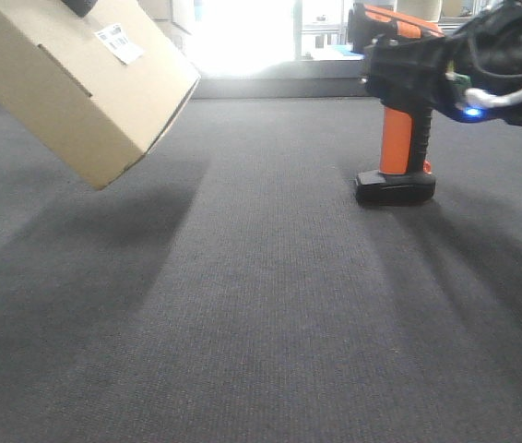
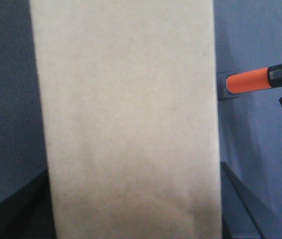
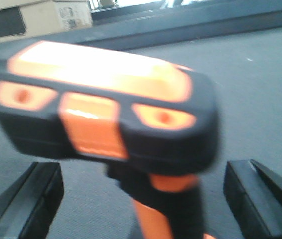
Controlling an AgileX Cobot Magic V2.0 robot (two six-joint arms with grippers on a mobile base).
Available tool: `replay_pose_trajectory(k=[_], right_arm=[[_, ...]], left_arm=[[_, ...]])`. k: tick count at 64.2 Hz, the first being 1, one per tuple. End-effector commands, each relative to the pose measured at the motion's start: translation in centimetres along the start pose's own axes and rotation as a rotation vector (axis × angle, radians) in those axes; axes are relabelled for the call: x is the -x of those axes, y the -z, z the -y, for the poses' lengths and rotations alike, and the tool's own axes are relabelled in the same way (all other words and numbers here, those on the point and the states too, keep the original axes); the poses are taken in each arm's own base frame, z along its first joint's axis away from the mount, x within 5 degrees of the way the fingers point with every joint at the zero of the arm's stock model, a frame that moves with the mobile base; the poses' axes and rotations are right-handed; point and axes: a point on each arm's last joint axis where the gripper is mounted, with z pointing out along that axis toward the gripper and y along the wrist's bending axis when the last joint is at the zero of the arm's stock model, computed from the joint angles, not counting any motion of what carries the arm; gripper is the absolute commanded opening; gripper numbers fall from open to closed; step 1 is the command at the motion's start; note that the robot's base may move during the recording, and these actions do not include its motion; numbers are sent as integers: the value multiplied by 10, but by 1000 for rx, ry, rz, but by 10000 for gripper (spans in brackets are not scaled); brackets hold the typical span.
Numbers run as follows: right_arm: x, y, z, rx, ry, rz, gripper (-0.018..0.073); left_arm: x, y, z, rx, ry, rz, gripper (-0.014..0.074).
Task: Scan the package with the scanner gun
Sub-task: 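Grasp the orange scanner gun by its top with the right gripper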
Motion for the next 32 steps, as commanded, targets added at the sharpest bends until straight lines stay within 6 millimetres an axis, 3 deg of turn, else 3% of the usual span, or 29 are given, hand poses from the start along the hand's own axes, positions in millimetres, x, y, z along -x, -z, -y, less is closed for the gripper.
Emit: replay_pose_trajectory(k=[1,32], right_arm=[[2,-4,-7,12,2,31,559],[-6,-16,-3,-49,-28,57,559]], left_arm=[[1,2,4,-10,-3,14,-111],[1,2,3,-1,-6,12,-111]])
